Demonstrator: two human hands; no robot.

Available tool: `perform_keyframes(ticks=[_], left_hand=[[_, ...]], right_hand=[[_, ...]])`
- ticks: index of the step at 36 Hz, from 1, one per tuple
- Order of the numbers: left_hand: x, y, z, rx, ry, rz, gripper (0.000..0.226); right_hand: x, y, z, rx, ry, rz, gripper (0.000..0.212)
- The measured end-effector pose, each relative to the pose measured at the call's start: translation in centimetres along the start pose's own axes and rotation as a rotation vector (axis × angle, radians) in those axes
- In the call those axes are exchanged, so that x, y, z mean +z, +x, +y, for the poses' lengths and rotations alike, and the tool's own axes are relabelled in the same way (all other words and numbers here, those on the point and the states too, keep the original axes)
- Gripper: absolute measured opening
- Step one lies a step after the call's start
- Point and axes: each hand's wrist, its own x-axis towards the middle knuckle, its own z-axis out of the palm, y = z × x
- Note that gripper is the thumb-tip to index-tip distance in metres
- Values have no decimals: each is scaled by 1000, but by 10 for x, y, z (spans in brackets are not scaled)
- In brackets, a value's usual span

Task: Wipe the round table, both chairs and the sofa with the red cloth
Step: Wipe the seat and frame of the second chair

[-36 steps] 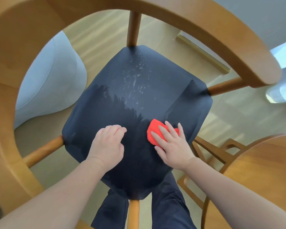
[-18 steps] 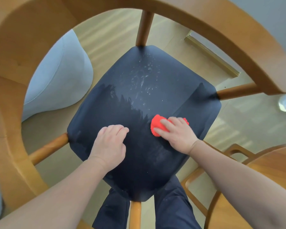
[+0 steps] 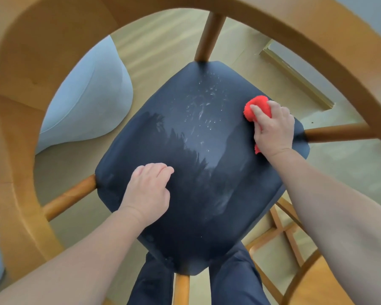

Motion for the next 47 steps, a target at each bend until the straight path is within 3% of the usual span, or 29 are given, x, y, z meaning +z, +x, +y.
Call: perform_keyframes(ticks=[4, 10, 12, 18, 27, 32, 41, 47], left_hand=[[-1, -4, -2, 11, -8, 24, 45], [-3, -10, -7, -11, -26, 13, 45], [-2, -12, -9, -21, -25, 8, 45], [5, -14, -7, -49, -30, 16, 43], [2, -1, -1, -29, -57, 29, 46], [0, 1, -2, -47, -54, -19, 47], [-2, -2, -8, -47, -35, 23, 42], [-5, -1, -13, -56, -70, 12, 45]], right_hand=[[4, 4, -4, 118, 28, 14, 33], [2, 55, -12, 518, 43, -44, 35], [4, 63, -13, 540, 61, -81, 34], [6, 37, -17, 310, 114, -66, 36], [0, 26, -28, 210, 157, -47, 36], [4, -12, -60, 16, 187, -31, 38], [-2, -88, -123, -352, 291, -235, 48], [-5, -104, -143, -591, 274, -325, 68]])
